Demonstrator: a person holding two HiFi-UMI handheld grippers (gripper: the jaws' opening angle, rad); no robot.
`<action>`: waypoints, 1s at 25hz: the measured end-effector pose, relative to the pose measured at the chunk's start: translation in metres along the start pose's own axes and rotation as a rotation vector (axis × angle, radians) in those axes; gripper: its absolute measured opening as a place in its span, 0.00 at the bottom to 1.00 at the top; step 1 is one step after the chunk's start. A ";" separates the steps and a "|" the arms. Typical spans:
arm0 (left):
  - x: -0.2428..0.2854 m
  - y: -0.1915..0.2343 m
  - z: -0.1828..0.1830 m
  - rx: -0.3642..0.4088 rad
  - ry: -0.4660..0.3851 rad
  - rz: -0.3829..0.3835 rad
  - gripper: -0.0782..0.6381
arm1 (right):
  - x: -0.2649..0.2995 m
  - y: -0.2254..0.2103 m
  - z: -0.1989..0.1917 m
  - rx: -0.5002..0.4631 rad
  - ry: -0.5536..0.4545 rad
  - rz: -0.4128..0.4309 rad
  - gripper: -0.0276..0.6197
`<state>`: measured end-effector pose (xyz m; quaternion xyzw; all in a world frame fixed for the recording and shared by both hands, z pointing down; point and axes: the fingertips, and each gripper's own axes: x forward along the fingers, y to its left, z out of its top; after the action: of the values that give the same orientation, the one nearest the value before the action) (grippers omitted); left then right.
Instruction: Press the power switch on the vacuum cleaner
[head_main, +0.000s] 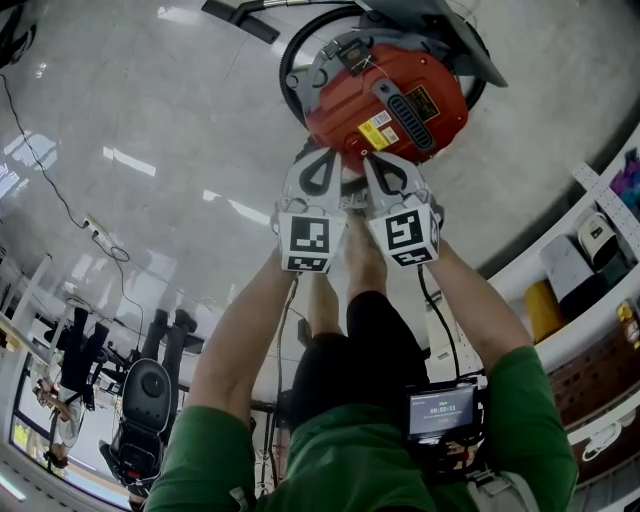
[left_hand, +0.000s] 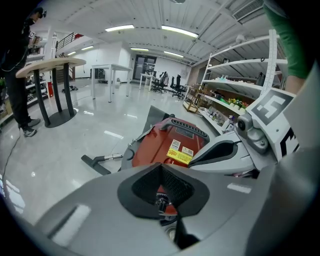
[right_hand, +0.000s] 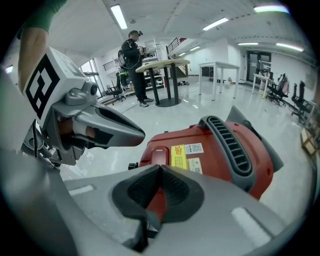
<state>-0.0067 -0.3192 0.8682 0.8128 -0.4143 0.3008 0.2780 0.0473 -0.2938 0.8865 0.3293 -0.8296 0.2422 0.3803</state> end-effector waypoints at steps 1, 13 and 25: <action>0.000 0.000 0.000 0.000 0.001 0.000 0.12 | 0.000 0.000 0.000 -0.001 0.001 -0.002 0.05; -0.007 0.003 -0.001 0.014 0.007 0.004 0.12 | 0.002 -0.004 -0.005 0.004 0.032 -0.013 0.05; -0.062 -0.004 0.037 0.050 -0.050 0.005 0.12 | -0.036 -0.007 0.028 0.037 0.000 -0.023 0.05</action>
<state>-0.0236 -0.3116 0.7986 0.8257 -0.4153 0.2914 0.2465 0.0569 -0.3034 0.8424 0.3457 -0.8212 0.2534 0.3769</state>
